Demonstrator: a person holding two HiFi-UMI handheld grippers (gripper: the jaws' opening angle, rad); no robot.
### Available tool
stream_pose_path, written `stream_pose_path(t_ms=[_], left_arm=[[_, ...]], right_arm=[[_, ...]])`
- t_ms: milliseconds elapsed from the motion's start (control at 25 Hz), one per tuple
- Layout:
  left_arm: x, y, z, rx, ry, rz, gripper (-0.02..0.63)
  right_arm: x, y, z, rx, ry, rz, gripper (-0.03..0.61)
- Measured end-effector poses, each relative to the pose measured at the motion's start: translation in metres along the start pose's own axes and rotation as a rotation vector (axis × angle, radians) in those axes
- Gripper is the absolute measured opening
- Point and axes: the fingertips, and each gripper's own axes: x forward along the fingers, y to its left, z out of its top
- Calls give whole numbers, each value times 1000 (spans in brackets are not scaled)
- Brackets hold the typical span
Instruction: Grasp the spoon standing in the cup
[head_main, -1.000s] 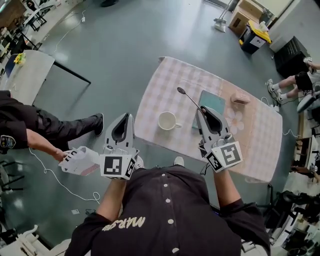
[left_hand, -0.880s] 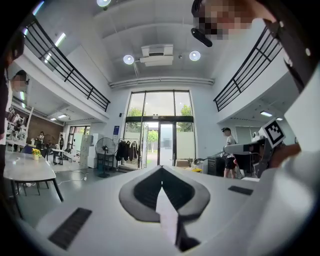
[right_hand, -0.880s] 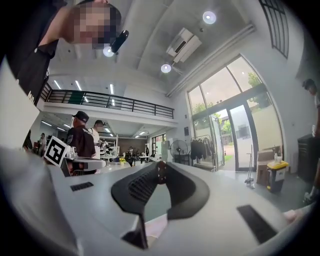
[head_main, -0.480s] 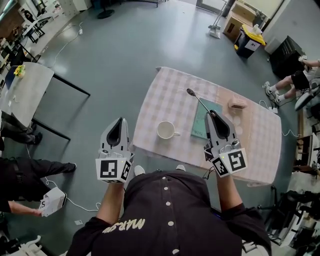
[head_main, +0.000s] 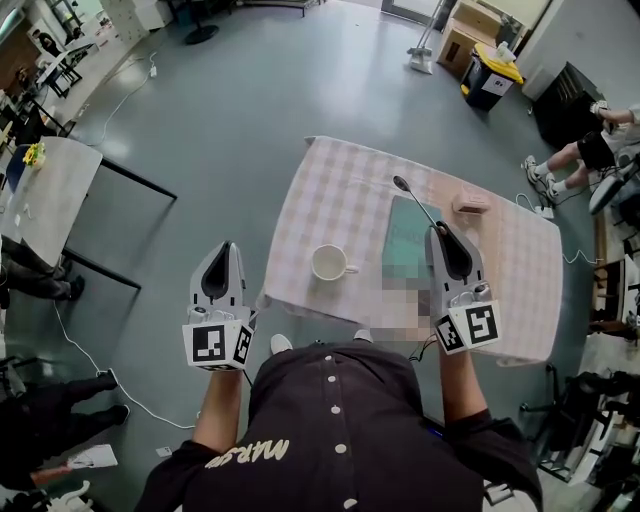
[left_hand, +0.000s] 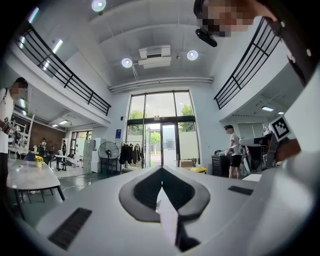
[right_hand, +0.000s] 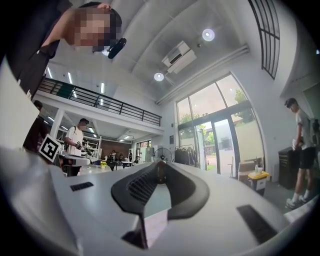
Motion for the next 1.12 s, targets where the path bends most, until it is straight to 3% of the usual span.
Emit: stream_pose_path(t_ms=[360,1120], left_arm=[[-5,9,-5,-1,13,33,11],[-10,-2,-3,-2,6,24,11]], right_arm=[[-3,-3,-4,1,-7,-13,52],[-1,11,-11,-2,19,22,51]])
